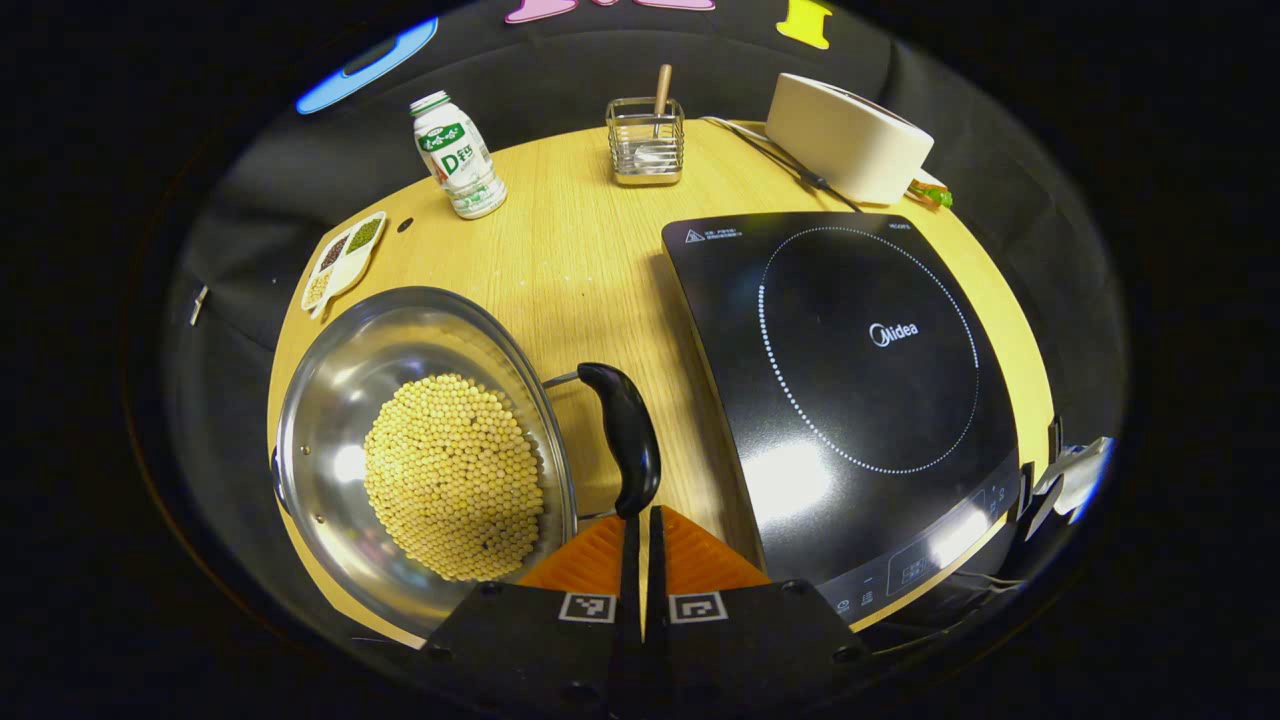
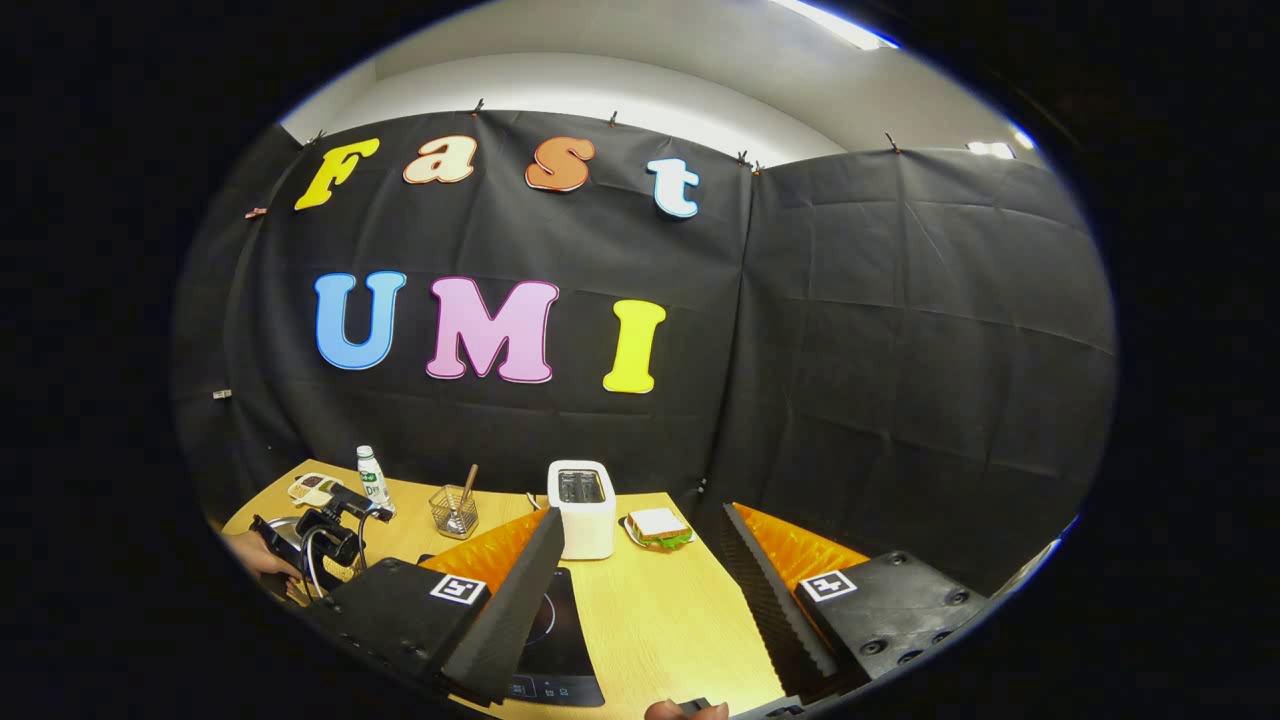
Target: First push the handle of the pot to place it horizontally, then grasp the pot with both hands and set it on the induction cooktop.
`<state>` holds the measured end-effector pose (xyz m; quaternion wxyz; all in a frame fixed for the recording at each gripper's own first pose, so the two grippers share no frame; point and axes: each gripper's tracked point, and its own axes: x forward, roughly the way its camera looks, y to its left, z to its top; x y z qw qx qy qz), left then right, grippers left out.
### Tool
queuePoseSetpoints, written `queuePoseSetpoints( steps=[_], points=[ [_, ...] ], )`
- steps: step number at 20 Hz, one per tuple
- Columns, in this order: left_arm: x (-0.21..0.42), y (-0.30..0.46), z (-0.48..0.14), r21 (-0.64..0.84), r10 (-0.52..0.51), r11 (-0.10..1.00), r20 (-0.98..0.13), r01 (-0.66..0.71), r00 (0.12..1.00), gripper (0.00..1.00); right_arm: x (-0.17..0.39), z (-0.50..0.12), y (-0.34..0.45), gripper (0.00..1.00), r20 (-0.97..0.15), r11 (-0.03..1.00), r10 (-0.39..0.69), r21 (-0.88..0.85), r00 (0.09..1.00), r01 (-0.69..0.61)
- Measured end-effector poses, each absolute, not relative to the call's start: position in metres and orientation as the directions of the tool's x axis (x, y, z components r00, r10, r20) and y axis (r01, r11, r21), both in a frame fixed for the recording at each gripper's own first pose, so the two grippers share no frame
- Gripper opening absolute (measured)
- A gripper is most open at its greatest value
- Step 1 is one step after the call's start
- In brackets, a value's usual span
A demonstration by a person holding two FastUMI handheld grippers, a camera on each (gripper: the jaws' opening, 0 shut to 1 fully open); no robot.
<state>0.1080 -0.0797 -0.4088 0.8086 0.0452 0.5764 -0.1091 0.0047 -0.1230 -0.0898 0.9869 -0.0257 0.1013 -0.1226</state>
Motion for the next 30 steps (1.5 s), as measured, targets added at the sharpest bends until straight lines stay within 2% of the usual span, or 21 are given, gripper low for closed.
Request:
queuePoseSetpoints(
  steps=[6,7,8,9,11,14,17,21,27,30],
  points=[
    [0.089,-0.073,-0.362,-0.087,-0.197,0.967,-0.850,0.239,0.488,0.06,0.018,-0.102,-0.079,0.98,-0.234,0.987,-0.159,-0.060,0.959,0.149],
    [0.087,-0.067,-0.354,-0.091,-0.211,0.965,-0.827,0.247,0.521,0.08,0.021,-0.105,-0.066,0.98,-0.239,0.991,-0.129,-0.052,0.962,0.120],
    [0.085,-0.061,-0.343,-0.099,-0.228,0.962,-0.800,0.252,0.555,0.22,0.024,-0.109,-0.053,0.98,-0.247,0.995,-0.101,-0.045,0.964,0.093],
    [0.082,-0.054,-0.334,-0.112,-0.242,0.962,-0.777,0.250,0.582,0.24,0.027,-0.113,-0.039,0.98,-0.259,0.997,-0.070,-0.035,0.963,0.063],
    [0.080,-0.037,-0.320,-0.146,-0.262,0.962,-0.737,0.231,0.624,0.53,0.031,-0.126,-0.008,0.98,-0.290,1.000,0.001,-0.004,0.957,-0.002],
    [0.081,0.008,-0.303,-0.129,-0.203,0.979,-0.699,0.158,0.685,0.98,0.040,-0.144,0.039,0.98,-0.329,0.996,0.091,0.033,0.940,-0.085],
    [0.081,0.059,-0.302,-0.085,-0.126,0.992,-0.690,0.093,0.713,0.96,0.052,-0.159,0.086,0.98,-0.357,0.986,0.169,0.059,0.919,-0.159],
    [0.080,0.120,-0.313,-0.049,-0.052,0.998,-0.705,0.025,0.707,0.95,0.066,-0.189,0.138,0.98,-0.417,0.970,0.244,0.105,0.876,-0.220],
    [0.100,0.194,-0.335,-0.008,0.036,0.998,-0.715,-0.060,0.698,0.95,0.085,-0.252,0.193,0.99,-0.536,0.955,0.297,0.182,0.790,-0.235],
    [0.105,0.212,-0.356,-0.013,0.040,0.997,-0.744,-0.074,0.667,0.95,0.091,-0.286,0.213,1.00,-0.597,0.951,0.308,0.187,0.741,-0.245]
  ],
)
